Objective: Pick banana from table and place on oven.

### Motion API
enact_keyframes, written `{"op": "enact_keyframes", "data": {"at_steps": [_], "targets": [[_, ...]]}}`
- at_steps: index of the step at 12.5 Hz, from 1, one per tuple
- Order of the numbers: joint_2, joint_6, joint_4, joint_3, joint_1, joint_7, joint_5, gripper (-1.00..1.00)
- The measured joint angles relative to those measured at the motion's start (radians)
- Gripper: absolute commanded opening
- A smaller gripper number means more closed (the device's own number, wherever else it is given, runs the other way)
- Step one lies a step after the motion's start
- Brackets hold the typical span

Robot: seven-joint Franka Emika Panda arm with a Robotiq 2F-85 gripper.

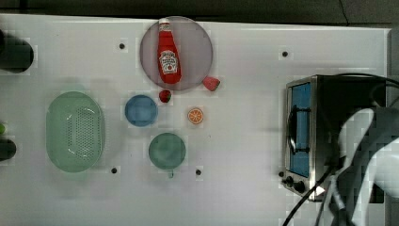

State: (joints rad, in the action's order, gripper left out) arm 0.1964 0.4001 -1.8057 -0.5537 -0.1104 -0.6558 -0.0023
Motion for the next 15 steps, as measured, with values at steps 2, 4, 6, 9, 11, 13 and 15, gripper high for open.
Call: {"op": "enact_keyframes", "data": {"at_steps": [2, 4, 6, 9, 11, 13, 15], "targets": [[-0.063, -0.131, 0.014, 0.058, 0.024, 0.064, -0.009, 1.0], [-0.144, -0.293, 0.034, 0.118, 0.068, 0.19, 0.009, 1.0], [-0.248, -0.346, 0.034, 0.22, 0.097, 0.361, 0.019, 1.0], [-0.397, -0.388, 0.051, 0.387, 0.136, 0.564, -0.005, 1.0], [-0.442, -0.414, 0.08, 0.484, 0.15, 0.629, -0.004, 1.0], [-0.459, -0.437, 0.087, 0.526, 0.172, 0.662, -0.046, 1.0], [-0.464, -0.452, 0.078, 0.521, 0.176, 0.681, -0.041, 1.0]]}}
